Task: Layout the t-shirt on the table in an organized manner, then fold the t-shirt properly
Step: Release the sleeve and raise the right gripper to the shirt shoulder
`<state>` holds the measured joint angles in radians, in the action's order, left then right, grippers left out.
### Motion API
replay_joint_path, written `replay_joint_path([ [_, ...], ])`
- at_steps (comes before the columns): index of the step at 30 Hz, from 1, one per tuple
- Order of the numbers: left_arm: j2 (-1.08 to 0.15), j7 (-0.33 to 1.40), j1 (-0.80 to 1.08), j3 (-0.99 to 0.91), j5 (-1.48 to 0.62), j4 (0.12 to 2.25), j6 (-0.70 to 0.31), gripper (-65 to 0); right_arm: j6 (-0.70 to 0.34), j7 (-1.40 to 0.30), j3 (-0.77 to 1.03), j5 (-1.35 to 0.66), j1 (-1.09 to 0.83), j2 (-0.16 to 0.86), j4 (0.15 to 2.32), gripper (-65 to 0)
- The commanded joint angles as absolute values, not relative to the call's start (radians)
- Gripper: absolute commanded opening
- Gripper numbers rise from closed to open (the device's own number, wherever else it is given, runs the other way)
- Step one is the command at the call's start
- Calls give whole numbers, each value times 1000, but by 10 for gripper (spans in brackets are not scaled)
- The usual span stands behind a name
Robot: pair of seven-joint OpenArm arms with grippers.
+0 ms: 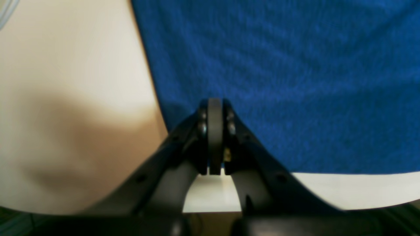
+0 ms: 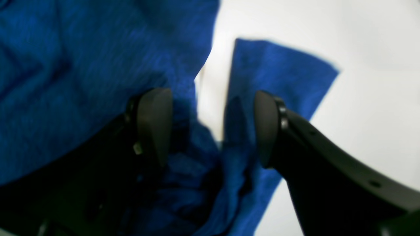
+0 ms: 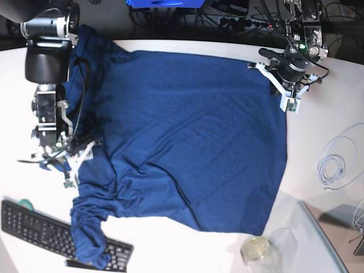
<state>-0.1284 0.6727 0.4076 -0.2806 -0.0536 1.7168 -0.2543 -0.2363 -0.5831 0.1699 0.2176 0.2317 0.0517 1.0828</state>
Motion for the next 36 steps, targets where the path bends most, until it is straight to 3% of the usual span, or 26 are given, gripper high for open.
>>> replay_joint_path([
  [1, -137, 661, 406, -286, -54, 1713, -246, -650, -239, -572, 170, 220, 254, 58, 1098, -296],
  [9, -156, 657, 384, -286, -56, 1620, -246, -650, -243, -576, 170, 219, 213, 25, 1237, -296],
  [18, -159, 657, 372, -286, -54, 1620, -246, -650, -282, -572, 174, 147, 271, 31, 1041, -299],
  [20, -159, 657, 372, -286, -54, 1620, -246, -650, -282, -572, 174, 117, 277, 50, 1027, -354],
  [25, -159, 657, 374, -286, -54, 1618, -246, -650, -282, -572, 174, 102, 289, 62, 1024, -626],
  [27, -160, 657, 375, -286, -54, 1618, -246, -650, -282, -572, 174, 102, 308, 68, 1023, -650],
  [36, -176, 657, 381, -286, -54, 1618, -246, -650, -282, -567, 165, 104, 455, 139, 975, -645],
])
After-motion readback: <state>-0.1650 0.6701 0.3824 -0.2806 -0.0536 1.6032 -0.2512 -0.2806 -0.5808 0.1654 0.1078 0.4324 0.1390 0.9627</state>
